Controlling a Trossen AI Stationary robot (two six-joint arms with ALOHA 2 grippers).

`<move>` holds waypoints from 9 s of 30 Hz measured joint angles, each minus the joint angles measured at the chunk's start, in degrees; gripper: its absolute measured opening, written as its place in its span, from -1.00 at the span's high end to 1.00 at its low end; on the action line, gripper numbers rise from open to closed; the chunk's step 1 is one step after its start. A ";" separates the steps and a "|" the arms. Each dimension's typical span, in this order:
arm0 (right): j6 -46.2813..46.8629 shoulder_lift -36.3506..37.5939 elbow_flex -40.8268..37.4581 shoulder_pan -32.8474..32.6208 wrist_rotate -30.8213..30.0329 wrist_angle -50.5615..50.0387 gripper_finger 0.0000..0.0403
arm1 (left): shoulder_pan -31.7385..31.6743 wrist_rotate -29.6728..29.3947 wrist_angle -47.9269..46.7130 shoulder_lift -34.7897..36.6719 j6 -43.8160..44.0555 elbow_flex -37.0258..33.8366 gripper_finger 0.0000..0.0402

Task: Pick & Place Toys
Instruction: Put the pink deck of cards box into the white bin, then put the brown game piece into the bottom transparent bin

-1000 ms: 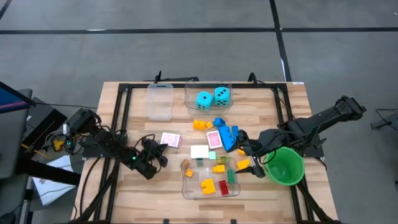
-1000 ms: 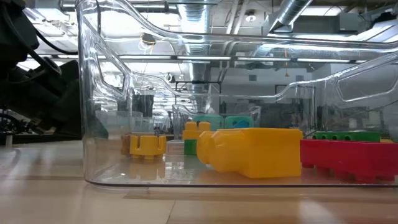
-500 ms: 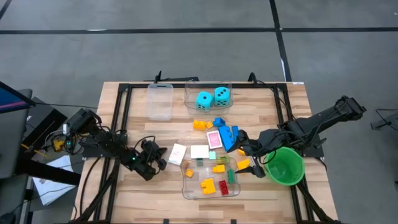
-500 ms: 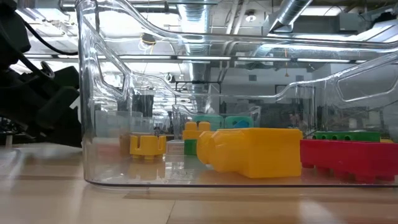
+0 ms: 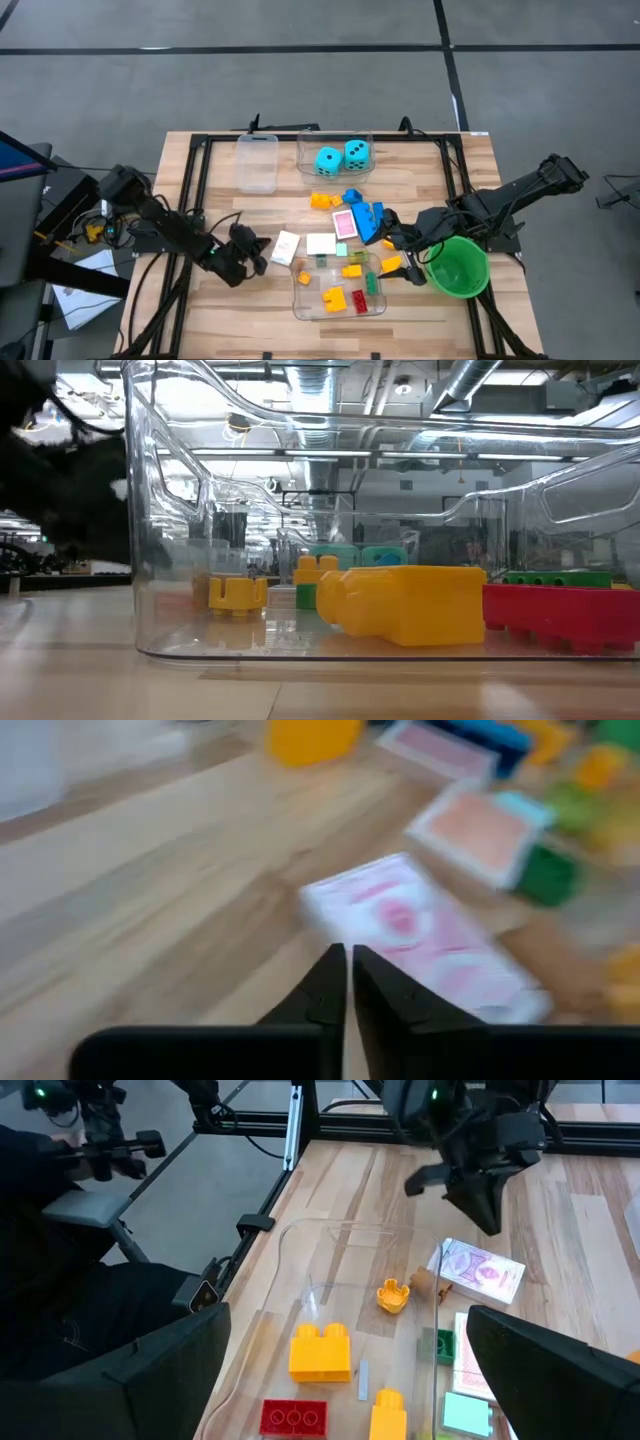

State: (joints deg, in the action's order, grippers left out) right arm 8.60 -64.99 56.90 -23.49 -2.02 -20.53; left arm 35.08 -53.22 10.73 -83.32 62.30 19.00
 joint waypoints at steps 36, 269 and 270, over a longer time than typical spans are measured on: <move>-0.02 0.00 0.00 -0.02 0.00 -0.02 -0.97 | -7.75 12.64 -20.47 17.04 -23.72 -0.56 -0.07; 0.07 -0.11 0.00 2.45 0.65 -0.48 -0.97 | -14.33 30.72 41.63 -22.52 -52.72 2.67 0.18; 0.07 -0.11 0.01 2.45 0.66 -0.48 -0.97 | -14.31 30.70 41.63 -22.52 -52.72 2.67 0.26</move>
State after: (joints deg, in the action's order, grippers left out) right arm 8.67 -65.10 56.92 -21.03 -1.37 -21.02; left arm 20.78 -22.52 52.36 -105.84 9.58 21.67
